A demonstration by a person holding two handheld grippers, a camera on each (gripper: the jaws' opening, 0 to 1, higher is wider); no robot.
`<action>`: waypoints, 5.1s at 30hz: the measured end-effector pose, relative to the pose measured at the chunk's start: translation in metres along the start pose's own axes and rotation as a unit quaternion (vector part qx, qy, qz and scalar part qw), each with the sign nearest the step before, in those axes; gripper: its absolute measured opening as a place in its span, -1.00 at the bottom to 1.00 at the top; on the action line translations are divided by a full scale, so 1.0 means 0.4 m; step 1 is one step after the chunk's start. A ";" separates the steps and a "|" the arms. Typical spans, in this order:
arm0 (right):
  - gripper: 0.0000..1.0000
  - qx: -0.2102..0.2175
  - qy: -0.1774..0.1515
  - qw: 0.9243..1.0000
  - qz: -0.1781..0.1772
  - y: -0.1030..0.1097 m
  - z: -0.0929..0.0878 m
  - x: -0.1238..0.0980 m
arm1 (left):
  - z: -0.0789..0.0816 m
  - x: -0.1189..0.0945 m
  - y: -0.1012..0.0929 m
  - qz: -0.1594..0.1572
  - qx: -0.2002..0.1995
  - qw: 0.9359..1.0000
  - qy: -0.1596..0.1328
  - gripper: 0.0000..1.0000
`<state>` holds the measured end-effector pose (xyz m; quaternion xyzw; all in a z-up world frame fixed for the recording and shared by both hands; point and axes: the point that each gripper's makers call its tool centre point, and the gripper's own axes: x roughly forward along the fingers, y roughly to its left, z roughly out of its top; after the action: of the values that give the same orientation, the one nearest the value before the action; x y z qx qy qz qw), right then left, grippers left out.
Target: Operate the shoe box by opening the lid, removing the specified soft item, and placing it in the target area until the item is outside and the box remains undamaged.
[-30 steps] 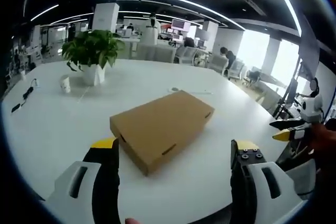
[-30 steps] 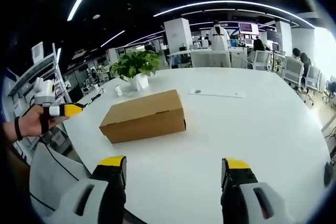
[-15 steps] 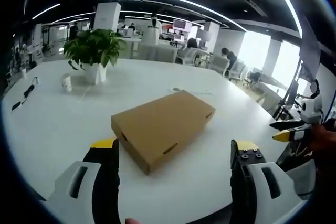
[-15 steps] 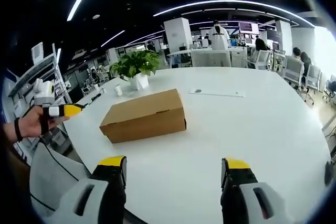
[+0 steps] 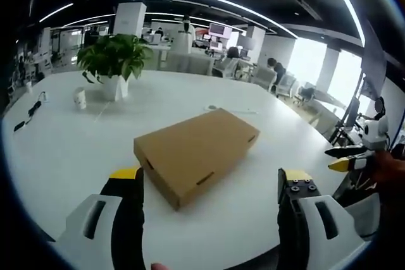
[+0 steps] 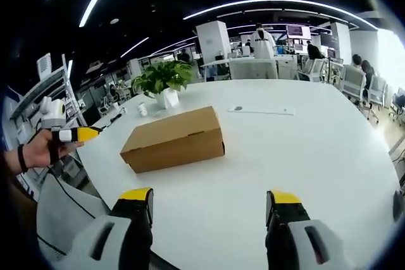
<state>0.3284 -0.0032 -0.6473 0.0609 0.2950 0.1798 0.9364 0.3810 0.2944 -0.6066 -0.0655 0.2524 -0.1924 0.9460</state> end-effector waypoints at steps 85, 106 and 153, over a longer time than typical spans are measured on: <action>0.25 -0.005 0.081 0.989 0.126 0.032 0.164 0.565 | -0.135 0.278 0.138 0.021 -0.022 0.993 0.114 0.62; -0.03 0.039 0.064 0.992 0.101 0.054 0.158 0.561 | -0.147 0.290 0.149 -0.004 0.007 0.990 0.138 0.64; -0.13 0.135 0.087 0.987 -0.005 0.105 -0.009 0.360 | -0.158 0.292 0.145 -0.170 0.163 0.952 0.196 0.72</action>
<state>0.4234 0.0893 -0.7177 0.1696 0.3971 0.1385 0.8913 0.4618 0.2995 -0.7270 0.0863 0.3836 -0.3976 0.8290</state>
